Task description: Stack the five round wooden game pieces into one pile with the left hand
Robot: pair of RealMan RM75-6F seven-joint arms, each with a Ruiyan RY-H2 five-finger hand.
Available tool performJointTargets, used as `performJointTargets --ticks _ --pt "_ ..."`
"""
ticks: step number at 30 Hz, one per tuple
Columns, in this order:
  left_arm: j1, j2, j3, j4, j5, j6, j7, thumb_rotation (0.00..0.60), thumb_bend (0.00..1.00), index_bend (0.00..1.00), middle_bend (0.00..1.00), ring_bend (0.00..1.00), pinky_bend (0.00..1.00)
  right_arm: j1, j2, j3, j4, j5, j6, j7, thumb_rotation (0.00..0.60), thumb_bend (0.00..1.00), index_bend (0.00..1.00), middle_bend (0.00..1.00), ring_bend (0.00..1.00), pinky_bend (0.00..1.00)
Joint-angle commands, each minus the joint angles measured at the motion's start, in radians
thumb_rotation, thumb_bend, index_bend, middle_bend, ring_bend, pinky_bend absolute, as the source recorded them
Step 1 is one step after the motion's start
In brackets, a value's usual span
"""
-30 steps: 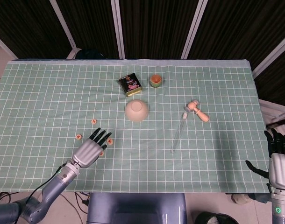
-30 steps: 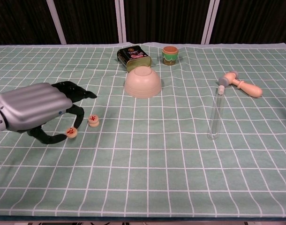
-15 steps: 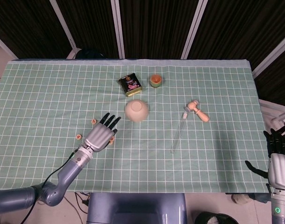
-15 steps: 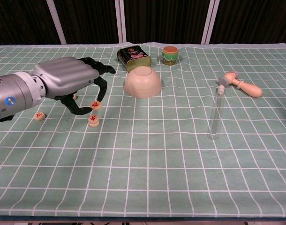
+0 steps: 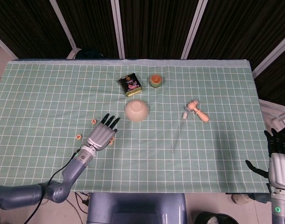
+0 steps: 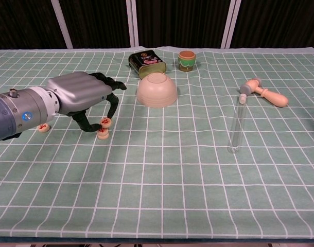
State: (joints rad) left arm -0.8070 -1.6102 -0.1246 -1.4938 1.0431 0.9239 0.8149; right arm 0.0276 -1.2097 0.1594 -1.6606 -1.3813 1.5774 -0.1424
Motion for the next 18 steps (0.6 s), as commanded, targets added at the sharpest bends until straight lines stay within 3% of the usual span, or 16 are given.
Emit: performJointTargets --ticks 1,18 --pt "-0.002 0.004 0.007 0.002 0.005 0.002 -0.011 0.600 0.33 0.48 0.02 0.00 0.00 0.001 -0.001 0.000 0.001 -0.001 0.000 -0.001 0.600 0.23 0.09 0.01 0.00 0.00" --pt "-0.008 0.010 0.048 0.009 0.008 0.013 -0.037 0.600 0.33 0.47 0.02 0.00 0.00 0.000 -0.008 0.005 0.006 0.002 0.009 -0.006 0.600 0.23 0.09 0.01 0.00 0.00"
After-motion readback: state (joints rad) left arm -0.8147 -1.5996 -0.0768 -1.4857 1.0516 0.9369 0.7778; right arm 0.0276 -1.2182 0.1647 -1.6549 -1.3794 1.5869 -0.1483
